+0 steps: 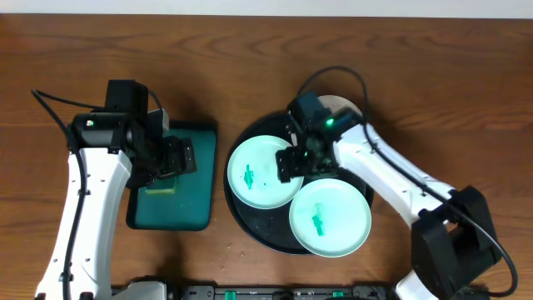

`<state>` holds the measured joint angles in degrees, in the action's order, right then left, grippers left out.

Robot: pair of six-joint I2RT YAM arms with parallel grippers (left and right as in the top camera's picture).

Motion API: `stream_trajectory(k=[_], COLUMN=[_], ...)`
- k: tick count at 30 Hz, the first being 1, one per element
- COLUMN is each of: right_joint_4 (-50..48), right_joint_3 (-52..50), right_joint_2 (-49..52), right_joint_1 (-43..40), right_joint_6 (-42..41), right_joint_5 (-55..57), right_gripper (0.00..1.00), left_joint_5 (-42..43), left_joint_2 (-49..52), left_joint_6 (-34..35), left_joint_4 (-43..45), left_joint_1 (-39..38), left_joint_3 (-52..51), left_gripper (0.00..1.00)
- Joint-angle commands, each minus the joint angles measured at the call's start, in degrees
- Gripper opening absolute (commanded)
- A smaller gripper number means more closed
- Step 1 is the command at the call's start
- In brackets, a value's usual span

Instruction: Clean dirty plates on tray and stack at the side

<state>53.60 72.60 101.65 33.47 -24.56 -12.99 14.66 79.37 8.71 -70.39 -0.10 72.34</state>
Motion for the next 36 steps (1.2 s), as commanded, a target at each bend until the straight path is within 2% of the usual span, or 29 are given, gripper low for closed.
stream_trajectory(k=[1, 6, 12, 16, 21, 25, 27, 36], right_joint_4=[-2.8, -9.4, -16.4, -19.7, -21.5, -21.7, -21.7, -21.7], right_joint_3=[-3.3, -7.9, -12.1, -13.9, -14.0, -14.0, -14.0, -14.2], right_joint_2=[0.7, 0.7, 0.7, 0.7, 0.7, 0.7, 0.7, 0.7], right_joint_1=[0.3, 0.1, -0.1, 0.0, 0.0, 0.0, 0.0, 0.1], right_joint_6=[-6.4, -13.8, -14.2, -14.6, -14.8, -14.9, -14.9, -15.7], right_joint_5=[3.0, 4.5, 4.4, 4.6, 4.7, 6.1, 6.5, 7.8], right_gripper=[0.85, 0.81, 0.78, 0.66, 0.46, 0.09, 0.02, 0.01], left_joint_5=[-0.7, -0.7, -0.7, -0.7, -0.7, -0.7, -0.7, -0.7], left_joint_2=[0.0, 0.0, 0.0, 0.0, 0.0, 0.0, 0.0, 0.0], left_joint_6=[-1.0, -1.0, -1.0, -1.0, -1.0, -1.0, -1.0, -1.0], left_joint_4=[-0.1, -0.1, -0.1, -0.1, -0.1, -0.1, -0.1, 0.2], left_joint_1=[0.2, 0.2, 0.2, 0.2, 0.2, 0.2, 0.2, 0.2], left_joint_3=[1.0, 1.0, 1.0, 1.0, 1.0, 1.0, 1.0, 1.0], left_gripper=[0.92, 0.92, 0.92, 0.92, 0.92, 0.92, 0.92, 0.92])
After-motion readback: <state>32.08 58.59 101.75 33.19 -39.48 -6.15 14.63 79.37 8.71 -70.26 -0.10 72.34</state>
